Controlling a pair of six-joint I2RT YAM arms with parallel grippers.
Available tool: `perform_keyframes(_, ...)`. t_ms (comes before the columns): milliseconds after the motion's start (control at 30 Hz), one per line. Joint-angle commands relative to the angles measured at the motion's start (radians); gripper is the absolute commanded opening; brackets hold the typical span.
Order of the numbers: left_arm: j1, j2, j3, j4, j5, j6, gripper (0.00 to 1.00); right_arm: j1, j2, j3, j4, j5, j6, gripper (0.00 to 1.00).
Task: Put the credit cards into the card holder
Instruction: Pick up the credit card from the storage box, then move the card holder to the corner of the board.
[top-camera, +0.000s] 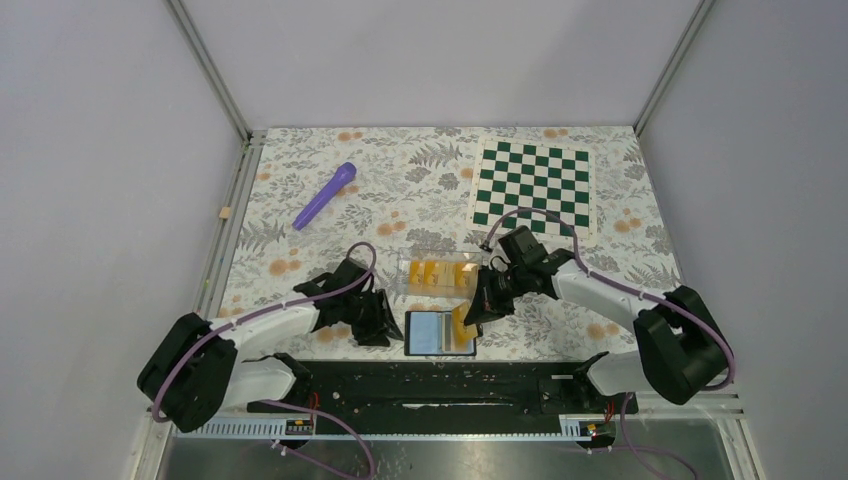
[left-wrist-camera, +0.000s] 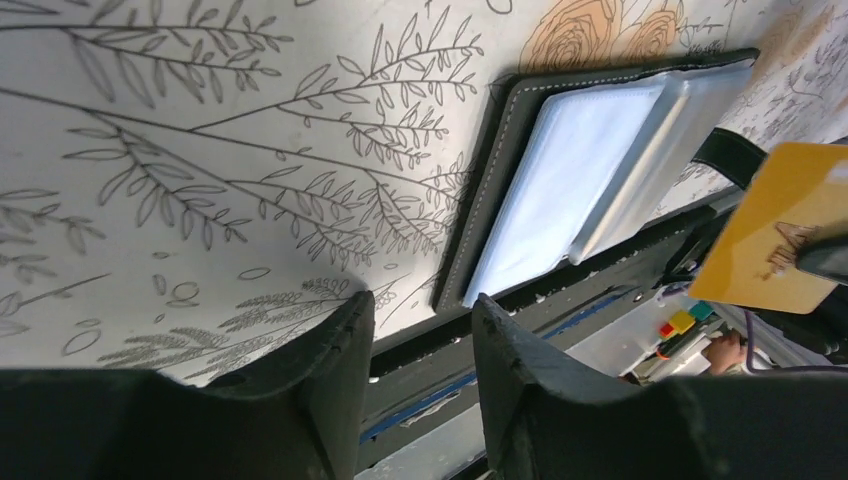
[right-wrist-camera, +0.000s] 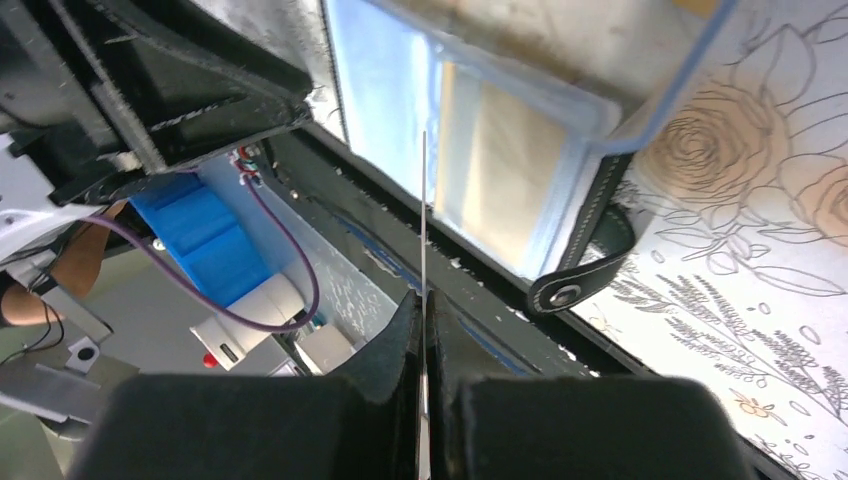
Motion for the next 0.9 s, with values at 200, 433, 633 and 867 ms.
perform_keyframes(200, -0.075, 0.112, -0.005, 0.166, 0.001, -0.100, 0.39, 0.007, 0.189, 0.210, -0.065, 0.184, -0.042, 0.00)
perform_keyframes(433, -0.082, 0.178, 0.019, 0.177, 0.013, -0.098, 0.38, -0.001, 0.278, 0.333, -0.108, 0.247, -0.069, 0.00)
perform_keyframes(633, -0.100, 0.237, 0.054, 0.210, 0.019, -0.108, 0.37, -0.053, 0.300, 0.373, -0.107, 0.259, -0.068, 0.00)
perform_keyframes(867, -0.128, 0.301, 0.092, 0.245, 0.020, -0.130, 0.34, -0.071, 0.177, 0.299, -0.086, 0.198, -0.093, 0.00)
